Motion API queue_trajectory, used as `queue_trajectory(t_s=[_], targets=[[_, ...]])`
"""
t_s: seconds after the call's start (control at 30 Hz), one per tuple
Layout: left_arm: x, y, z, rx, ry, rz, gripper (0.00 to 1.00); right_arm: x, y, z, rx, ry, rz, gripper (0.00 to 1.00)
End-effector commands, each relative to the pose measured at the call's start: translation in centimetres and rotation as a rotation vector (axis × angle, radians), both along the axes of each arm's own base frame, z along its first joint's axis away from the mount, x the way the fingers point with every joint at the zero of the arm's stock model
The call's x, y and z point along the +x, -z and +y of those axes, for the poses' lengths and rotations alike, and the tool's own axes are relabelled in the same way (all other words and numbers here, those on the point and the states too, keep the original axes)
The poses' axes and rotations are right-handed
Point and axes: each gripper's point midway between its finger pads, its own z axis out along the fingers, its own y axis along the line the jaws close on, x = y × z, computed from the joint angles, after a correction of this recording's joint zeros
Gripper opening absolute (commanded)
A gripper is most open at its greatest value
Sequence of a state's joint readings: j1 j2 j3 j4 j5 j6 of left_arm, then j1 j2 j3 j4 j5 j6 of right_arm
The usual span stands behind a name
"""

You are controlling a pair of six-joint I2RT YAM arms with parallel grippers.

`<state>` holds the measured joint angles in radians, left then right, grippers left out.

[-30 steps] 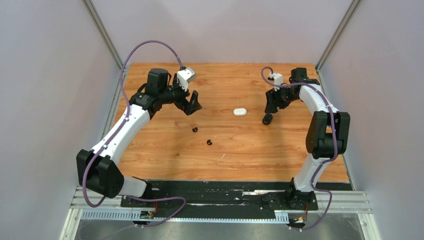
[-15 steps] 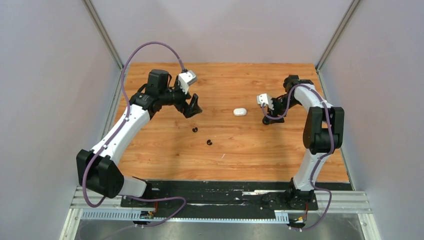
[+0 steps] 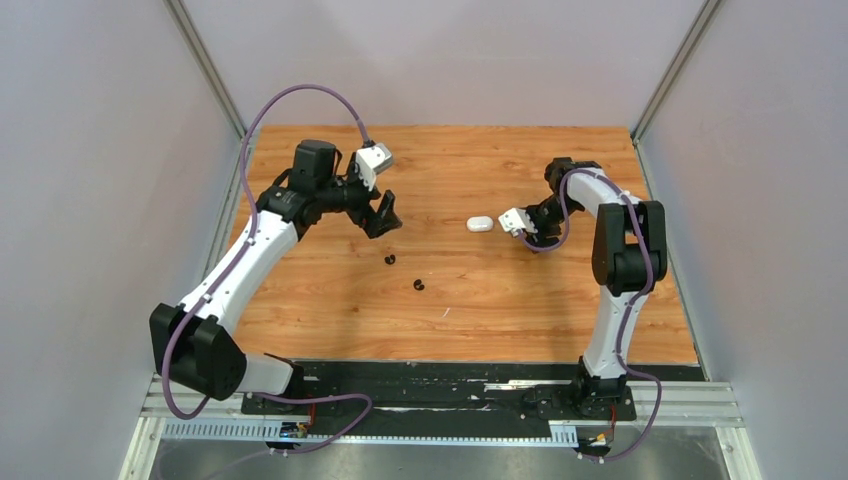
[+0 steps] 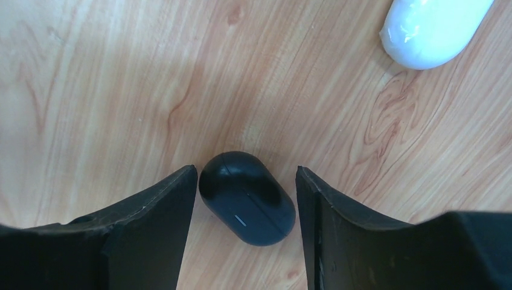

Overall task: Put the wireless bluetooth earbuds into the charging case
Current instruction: Pick up the charging case from the center of the board.

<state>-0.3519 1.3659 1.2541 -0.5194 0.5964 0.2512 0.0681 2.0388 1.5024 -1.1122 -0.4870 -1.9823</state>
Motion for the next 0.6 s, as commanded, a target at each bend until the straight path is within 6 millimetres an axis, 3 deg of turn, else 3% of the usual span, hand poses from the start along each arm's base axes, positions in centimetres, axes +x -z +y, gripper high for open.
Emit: queue_trajectory(t_s=[0.0, 0.2, 0.4, 0.57], targets=[[-0.4, -2.5, 0.5, 0.003, 0.014, -0.089, 1.00, 0.4, -1.1, -0.1, -0.029, -0.072, -0.018, 0.61], [-0.6, -2.4, 0.3, -0.009, 0.022, -0.082, 1.00, 0.2, -0.5, -0.9, -0.074, -0.088, -0.006, 0.60], [-0.5, -2.6, 0.2, -0.014, 0.028, -0.082, 1.00, 0.6, 0.1, -1.3, -0.101, -0.087, -0.008, 0.52], [-0.3, -2.7, -0.1, -0.034, 0.022, -0.073, 1.00, 0.8, 0.6, -1.9, -0.121, -0.046, -0.004, 0.53]])
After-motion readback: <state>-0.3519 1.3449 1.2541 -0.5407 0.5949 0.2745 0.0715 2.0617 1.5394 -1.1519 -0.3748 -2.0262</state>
